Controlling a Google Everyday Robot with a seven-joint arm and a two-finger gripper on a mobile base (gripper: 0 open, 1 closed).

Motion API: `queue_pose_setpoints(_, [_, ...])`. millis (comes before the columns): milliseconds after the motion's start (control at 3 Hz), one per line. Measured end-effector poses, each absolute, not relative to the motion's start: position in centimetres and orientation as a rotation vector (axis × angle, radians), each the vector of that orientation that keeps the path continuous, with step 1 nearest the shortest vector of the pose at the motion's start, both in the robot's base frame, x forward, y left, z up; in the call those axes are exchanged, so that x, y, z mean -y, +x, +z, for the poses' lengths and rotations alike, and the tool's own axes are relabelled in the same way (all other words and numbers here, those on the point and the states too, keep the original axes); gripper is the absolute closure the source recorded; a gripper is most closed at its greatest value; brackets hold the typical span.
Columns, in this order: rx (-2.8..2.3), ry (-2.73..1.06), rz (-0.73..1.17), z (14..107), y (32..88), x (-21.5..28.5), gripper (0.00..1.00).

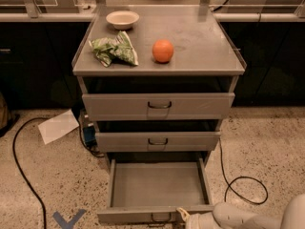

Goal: Close bottom drawer

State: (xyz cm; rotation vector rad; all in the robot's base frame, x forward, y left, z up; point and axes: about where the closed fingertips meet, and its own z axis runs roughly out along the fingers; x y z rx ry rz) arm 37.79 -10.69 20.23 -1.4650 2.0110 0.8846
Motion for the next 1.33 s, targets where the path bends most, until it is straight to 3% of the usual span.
queue_pose_setpoints(1333, [-2.025, -1.482, 0.978, 18.5, 36.1, 9.7, 0.00])
